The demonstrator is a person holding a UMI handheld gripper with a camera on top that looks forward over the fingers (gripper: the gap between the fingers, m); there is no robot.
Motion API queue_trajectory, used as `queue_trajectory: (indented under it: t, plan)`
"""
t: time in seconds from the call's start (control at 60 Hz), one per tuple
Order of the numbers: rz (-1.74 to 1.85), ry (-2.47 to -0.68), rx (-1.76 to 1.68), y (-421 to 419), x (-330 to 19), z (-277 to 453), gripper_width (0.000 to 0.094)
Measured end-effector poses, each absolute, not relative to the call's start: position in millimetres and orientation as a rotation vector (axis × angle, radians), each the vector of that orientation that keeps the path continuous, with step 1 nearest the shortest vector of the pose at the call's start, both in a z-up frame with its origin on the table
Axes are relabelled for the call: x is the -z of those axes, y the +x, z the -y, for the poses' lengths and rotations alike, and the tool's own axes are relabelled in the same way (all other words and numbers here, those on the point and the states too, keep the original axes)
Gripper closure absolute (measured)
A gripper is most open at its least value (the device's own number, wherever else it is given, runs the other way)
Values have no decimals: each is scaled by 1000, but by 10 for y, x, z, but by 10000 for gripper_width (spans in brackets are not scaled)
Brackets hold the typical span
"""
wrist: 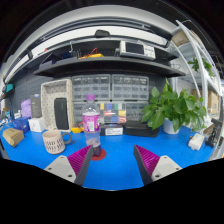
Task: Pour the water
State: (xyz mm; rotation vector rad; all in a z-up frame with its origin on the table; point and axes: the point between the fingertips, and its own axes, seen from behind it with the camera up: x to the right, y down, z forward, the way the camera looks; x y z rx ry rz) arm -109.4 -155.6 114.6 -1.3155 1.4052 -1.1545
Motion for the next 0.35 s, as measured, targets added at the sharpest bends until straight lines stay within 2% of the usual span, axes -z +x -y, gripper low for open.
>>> queue_trajectory:
  t: [0.35]
  plan:
    - [-1401,-1277,1208,-1345,-1400,1689,108]
